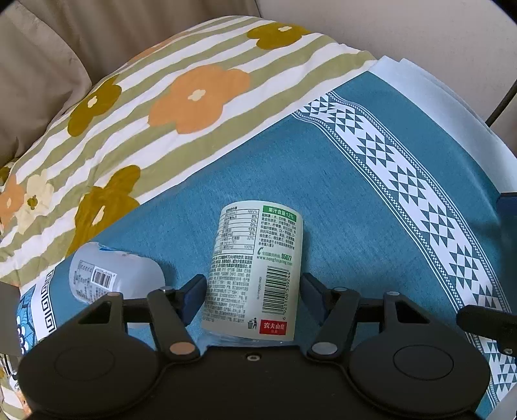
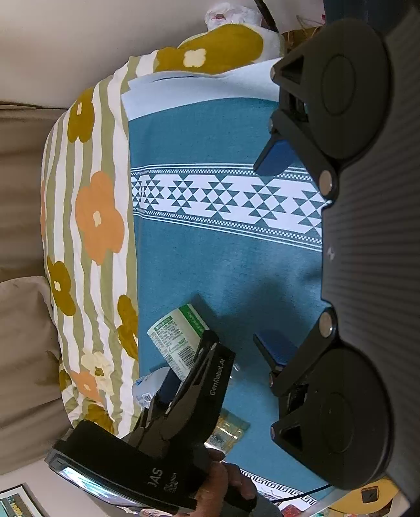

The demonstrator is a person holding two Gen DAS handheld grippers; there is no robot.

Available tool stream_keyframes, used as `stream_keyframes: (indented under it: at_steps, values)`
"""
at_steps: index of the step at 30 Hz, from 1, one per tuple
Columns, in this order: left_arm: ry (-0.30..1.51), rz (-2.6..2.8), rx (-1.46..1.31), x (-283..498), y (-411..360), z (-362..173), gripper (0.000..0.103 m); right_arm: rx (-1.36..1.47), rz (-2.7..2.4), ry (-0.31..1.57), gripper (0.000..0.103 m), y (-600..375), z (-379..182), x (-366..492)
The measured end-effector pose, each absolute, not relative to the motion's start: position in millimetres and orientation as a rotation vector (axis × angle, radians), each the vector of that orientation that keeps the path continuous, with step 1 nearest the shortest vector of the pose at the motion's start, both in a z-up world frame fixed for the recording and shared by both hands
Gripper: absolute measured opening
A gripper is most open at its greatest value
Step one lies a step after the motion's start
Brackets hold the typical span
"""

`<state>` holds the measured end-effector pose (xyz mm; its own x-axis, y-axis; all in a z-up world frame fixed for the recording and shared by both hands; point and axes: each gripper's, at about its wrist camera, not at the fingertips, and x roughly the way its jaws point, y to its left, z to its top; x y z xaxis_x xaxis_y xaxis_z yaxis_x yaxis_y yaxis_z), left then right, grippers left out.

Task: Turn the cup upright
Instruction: 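Lift the clear cup off the cloth with the left gripper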

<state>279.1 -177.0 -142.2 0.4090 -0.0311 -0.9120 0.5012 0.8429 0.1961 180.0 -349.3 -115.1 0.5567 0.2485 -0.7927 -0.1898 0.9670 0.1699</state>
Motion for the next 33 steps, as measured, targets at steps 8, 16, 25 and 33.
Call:
stream_keyframes:
  at_steps: [8, 16, 25, 33]
  values:
    - [1.113, -0.343, 0.444, 269.6, -168.3, -132.2, 0.067, 0.071, 0.263, 0.941, 0.103, -345.4, -110.3, 179.7]
    - [1.09, -0.299, 0.362, 244.2, -151.2, -105.1, 0.066, 0.07, 0.281, 0.924, 0.103, -338.1, -95.5, 171.3]
    - [1.063, -0.269, 0.26, 194.0, -125.4, -71.4, 0.066, 0.04, 0.317, 0.881, 0.103, -324.9, -68.4, 148.9]
    - [1.155, -0.273, 0.183, 142.6, -104.3, -68.9, 0.066, 0.032, 0.344, 0.874, 0.103, -315.7, -58.8, 123.1]
